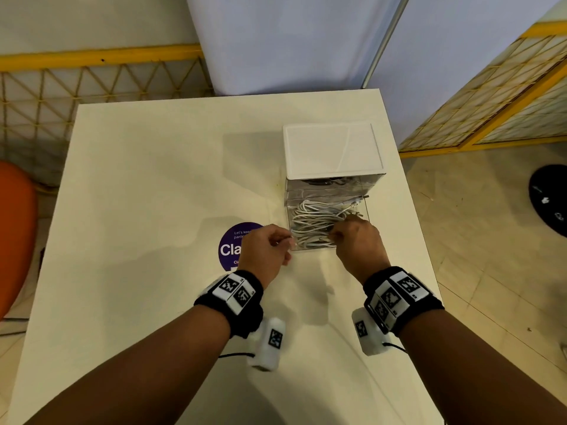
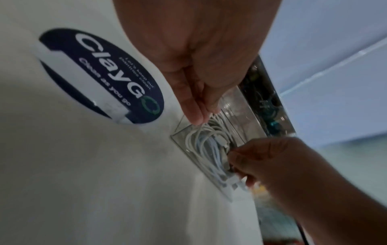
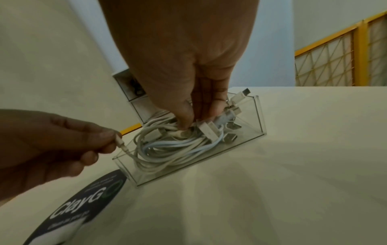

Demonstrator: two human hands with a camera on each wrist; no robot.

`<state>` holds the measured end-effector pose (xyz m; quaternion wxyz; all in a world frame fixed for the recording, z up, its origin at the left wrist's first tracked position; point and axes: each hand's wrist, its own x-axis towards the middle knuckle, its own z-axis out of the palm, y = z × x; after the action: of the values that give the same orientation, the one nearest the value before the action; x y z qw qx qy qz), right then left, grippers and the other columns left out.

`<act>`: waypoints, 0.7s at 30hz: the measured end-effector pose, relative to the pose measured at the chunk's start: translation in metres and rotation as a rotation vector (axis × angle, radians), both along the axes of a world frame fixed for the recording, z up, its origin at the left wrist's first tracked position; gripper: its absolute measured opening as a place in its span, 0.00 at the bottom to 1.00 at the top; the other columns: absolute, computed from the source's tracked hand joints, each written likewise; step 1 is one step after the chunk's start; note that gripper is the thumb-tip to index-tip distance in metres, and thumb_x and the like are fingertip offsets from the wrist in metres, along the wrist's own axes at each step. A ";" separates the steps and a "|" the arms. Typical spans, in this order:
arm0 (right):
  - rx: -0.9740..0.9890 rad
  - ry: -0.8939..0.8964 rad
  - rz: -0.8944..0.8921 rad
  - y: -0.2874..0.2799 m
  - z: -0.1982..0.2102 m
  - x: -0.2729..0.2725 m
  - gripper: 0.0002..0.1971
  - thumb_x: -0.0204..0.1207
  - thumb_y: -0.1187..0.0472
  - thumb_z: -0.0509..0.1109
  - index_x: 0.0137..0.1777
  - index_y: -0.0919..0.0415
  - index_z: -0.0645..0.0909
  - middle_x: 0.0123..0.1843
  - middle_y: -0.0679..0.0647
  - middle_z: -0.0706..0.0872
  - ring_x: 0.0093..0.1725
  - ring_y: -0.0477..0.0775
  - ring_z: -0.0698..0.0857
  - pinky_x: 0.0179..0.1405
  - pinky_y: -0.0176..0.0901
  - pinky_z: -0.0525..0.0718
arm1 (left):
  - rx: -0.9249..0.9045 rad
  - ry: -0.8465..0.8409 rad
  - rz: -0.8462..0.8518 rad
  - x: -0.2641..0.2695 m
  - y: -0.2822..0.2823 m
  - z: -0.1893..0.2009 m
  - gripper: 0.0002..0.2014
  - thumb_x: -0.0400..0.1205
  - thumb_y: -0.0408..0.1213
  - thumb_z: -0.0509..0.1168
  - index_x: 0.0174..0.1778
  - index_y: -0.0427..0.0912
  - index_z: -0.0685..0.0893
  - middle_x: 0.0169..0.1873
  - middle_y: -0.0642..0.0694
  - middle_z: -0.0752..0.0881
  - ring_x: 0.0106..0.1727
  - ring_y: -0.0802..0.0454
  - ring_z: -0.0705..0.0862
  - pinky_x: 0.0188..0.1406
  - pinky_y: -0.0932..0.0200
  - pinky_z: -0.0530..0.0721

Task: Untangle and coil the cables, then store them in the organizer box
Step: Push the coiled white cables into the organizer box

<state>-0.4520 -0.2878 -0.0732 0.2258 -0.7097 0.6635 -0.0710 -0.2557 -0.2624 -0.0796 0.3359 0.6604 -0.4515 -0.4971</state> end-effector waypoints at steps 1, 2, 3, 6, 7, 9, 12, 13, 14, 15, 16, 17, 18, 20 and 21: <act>-0.016 -0.012 0.007 0.002 -0.001 -0.001 0.09 0.73 0.70 0.67 0.41 0.62 0.89 0.44 0.60 0.87 0.41 0.68 0.85 0.39 0.53 0.83 | 0.021 0.030 0.034 -0.003 -0.004 0.001 0.07 0.80 0.26 0.73 0.39 0.42 0.88 0.30 0.41 0.90 0.25 0.49 0.86 0.29 0.52 0.89; -0.033 -0.018 0.016 0.004 -0.002 -0.002 0.09 0.73 0.71 0.67 0.40 0.62 0.89 0.44 0.60 0.86 0.40 0.68 0.84 0.38 0.54 0.83 | 0.039 0.046 0.062 -0.006 -0.008 0.002 0.07 0.80 0.26 0.73 0.39 0.41 0.88 0.28 0.41 0.89 0.24 0.50 0.85 0.29 0.53 0.88; -0.049 -0.018 0.026 0.006 -0.003 -0.003 0.09 0.73 0.71 0.67 0.39 0.62 0.88 0.44 0.60 0.86 0.39 0.68 0.84 0.36 0.53 0.83 | 0.052 0.056 0.087 -0.008 -0.012 0.001 0.07 0.80 0.26 0.73 0.38 0.40 0.88 0.27 0.42 0.89 0.23 0.50 0.85 0.29 0.53 0.88; -0.089 -0.012 0.052 0.010 -0.006 -0.005 0.09 0.73 0.72 0.68 0.39 0.61 0.88 0.44 0.59 0.86 0.39 0.68 0.84 0.34 0.53 0.83 | 0.035 -0.020 0.085 -0.011 -0.022 -0.002 0.03 0.79 0.30 0.75 0.40 0.40 0.90 0.29 0.43 0.90 0.28 0.46 0.88 0.34 0.46 0.91; -0.102 -0.009 0.061 0.011 -0.007 -0.005 0.09 0.73 0.71 0.68 0.40 0.60 0.89 0.44 0.59 0.86 0.39 0.68 0.84 0.34 0.53 0.83 | 0.008 -0.083 0.058 -0.012 -0.025 -0.004 0.02 0.78 0.32 0.76 0.40 0.41 0.91 0.31 0.45 0.91 0.31 0.46 0.89 0.38 0.47 0.91; -0.126 0.009 0.088 0.013 -0.008 -0.005 0.08 0.74 0.69 0.69 0.41 0.60 0.89 0.45 0.59 0.86 0.40 0.68 0.85 0.34 0.55 0.84 | -0.036 -0.257 -0.027 -0.012 -0.030 -0.006 0.02 0.77 0.39 0.78 0.40 0.45 0.93 0.35 0.50 0.91 0.38 0.49 0.89 0.44 0.52 0.88; -0.151 0.051 0.131 0.018 -0.009 -0.006 0.07 0.77 0.66 0.69 0.44 0.61 0.90 0.49 0.58 0.86 0.45 0.65 0.85 0.36 0.55 0.86 | -0.103 -0.482 -0.117 -0.014 -0.030 -0.006 0.06 0.78 0.46 0.76 0.43 0.47 0.91 0.43 0.50 0.87 0.44 0.49 0.85 0.40 0.54 0.81; -0.158 0.065 0.139 0.020 -0.010 -0.006 0.07 0.76 0.66 0.70 0.45 0.60 0.90 0.51 0.58 0.87 0.46 0.65 0.85 0.36 0.54 0.86 | -0.140 -0.523 -0.127 -0.014 -0.029 -0.006 0.08 0.78 0.46 0.76 0.46 0.47 0.88 0.44 0.50 0.84 0.43 0.50 0.83 0.38 0.56 0.77; -0.169 0.077 0.138 0.022 -0.010 -0.006 0.06 0.75 0.67 0.71 0.46 0.59 0.90 0.52 0.57 0.87 0.46 0.64 0.85 0.36 0.53 0.87 | -0.181 -0.551 -0.132 -0.015 -0.028 -0.004 0.10 0.78 0.45 0.76 0.48 0.45 0.84 0.45 0.50 0.81 0.41 0.50 0.80 0.35 0.56 0.74; -0.180 0.090 0.129 0.024 -0.011 -0.005 0.06 0.74 0.68 0.73 0.45 0.59 0.90 0.52 0.57 0.87 0.46 0.64 0.85 0.34 0.53 0.87 | -0.215 -0.574 -0.139 -0.016 -0.028 -0.004 0.13 0.78 0.44 0.76 0.50 0.44 0.80 0.45 0.50 0.79 0.38 0.50 0.78 0.33 0.57 0.71; -0.192 0.108 0.117 0.026 -0.012 -0.004 0.07 0.72 0.69 0.74 0.45 0.58 0.90 0.52 0.56 0.87 0.46 0.63 0.85 0.33 0.52 0.87 | -0.223 -0.600 -0.153 -0.017 -0.027 -0.003 0.14 0.79 0.42 0.75 0.51 0.43 0.77 0.45 0.49 0.77 0.36 0.49 0.77 0.31 0.56 0.70; -0.204 0.138 0.109 0.027 -0.013 -0.003 0.07 0.70 0.69 0.75 0.44 0.58 0.90 0.52 0.56 0.87 0.46 0.63 0.85 0.33 0.51 0.87 | -0.222 -0.629 -0.174 -0.018 -0.028 -0.002 0.14 0.79 0.41 0.74 0.51 0.43 0.76 0.45 0.49 0.76 0.35 0.49 0.76 0.30 0.56 0.71; -0.216 0.179 0.105 0.028 -0.013 -0.001 0.07 0.69 0.69 0.76 0.44 0.57 0.90 0.51 0.55 0.87 0.46 0.62 0.85 0.35 0.51 0.86 | -0.216 -0.653 -0.199 -0.019 -0.029 -0.001 0.12 0.80 0.39 0.74 0.51 0.44 0.77 0.45 0.50 0.75 0.35 0.49 0.77 0.30 0.55 0.73; -0.249 0.270 0.100 0.029 -0.012 0.002 0.06 0.67 0.67 0.78 0.42 0.57 0.90 0.49 0.56 0.88 0.48 0.64 0.84 0.41 0.51 0.84 | -0.231 -0.668 -0.249 -0.020 -0.031 0.002 0.07 0.80 0.35 0.72 0.49 0.45 0.80 0.46 0.51 0.75 0.35 0.50 0.78 0.31 0.56 0.73; -0.266 0.306 0.094 0.030 -0.011 0.004 0.05 0.67 0.67 0.78 0.41 0.57 0.90 0.47 0.56 0.88 0.49 0.65 0.84 0.43 0.52 0.83 | -0.270 -0.662 -0.279 -0.021 -0.031 0.002 0.06 0.79 0.31 0.72 0.47 0.45 0.81 0.46 0.50 0.77 0.35 0.49 0.80 0.31 0.56 0.73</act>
<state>-0.4480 -0.2577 -0.0839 0.0297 -0.7658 0.6412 -0.0385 -0.2764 -0.2936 -0.0775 0.1851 0.6673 -0.6824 -0.2340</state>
